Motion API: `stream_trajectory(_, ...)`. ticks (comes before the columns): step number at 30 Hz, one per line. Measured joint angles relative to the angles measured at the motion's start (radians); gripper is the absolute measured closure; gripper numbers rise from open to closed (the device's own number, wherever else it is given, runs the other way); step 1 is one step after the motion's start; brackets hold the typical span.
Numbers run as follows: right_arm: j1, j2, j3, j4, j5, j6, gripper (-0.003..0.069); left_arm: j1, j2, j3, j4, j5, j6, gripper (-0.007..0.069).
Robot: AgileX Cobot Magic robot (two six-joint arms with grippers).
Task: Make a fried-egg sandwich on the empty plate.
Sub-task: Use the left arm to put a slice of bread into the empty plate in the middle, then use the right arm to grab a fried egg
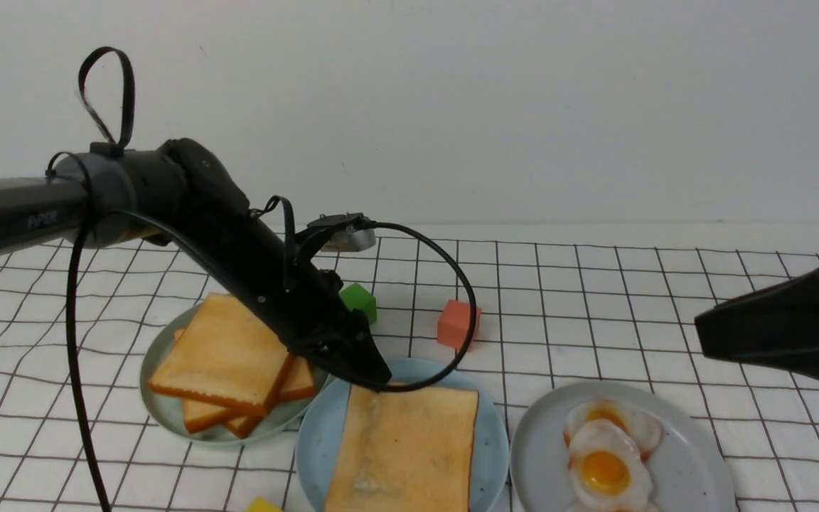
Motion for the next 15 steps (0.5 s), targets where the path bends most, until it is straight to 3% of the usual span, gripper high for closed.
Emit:
stream_trajectory(5, 0.0, 0.0, 0.0, -0.006, 0.0, 0.0, 0.0418, 0.0, 0.0, 0.0, 0.0, -0.005, -0.01, 0.0194)
stream_trajectory(10, 0.0, 0.0, 0.0, -0.032, 0.0, 0.011, 0.0418, 0.0, -0.006, -0.014, 0.023, -0.002, -0.05, 0.0174)
stream_trajectory(15, 0.0, 0.003, 0.0, -0.128, -0.006, 0.18, 0.0414, 0.0, -0.1, -0.087, 0.074, 0.088, -0.137, 0.0173)
